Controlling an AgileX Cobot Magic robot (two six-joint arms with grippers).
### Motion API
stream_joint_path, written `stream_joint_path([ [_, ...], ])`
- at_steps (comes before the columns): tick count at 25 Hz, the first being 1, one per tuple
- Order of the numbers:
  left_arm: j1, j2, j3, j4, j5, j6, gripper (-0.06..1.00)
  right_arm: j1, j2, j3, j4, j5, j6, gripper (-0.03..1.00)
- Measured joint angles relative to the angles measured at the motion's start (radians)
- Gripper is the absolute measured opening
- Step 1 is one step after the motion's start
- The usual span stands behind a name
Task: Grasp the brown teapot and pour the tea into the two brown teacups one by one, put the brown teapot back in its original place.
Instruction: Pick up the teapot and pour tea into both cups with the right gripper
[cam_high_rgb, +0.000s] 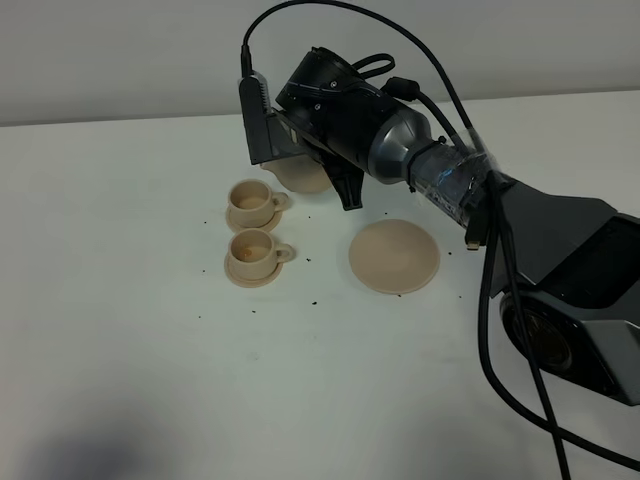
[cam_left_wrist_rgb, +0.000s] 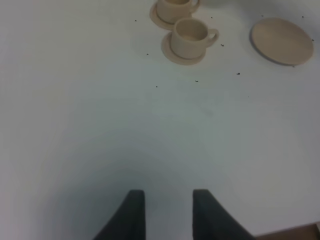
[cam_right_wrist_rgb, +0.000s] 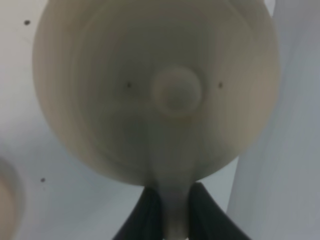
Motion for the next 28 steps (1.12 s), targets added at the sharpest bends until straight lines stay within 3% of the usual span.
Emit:
stream_joint_path([
  [15,0.000,0.000,0.000,0.000,0.000,0.001,0.25,0.040,0.040,0.000,-0.111,-0.079,-0.002,0.11],
  [28,0.000,0.000,0.000,0.000,0.000,0.001,0.25,0.040,0.048,0.000,-0.168,-0.076,0.017,0.11],
])
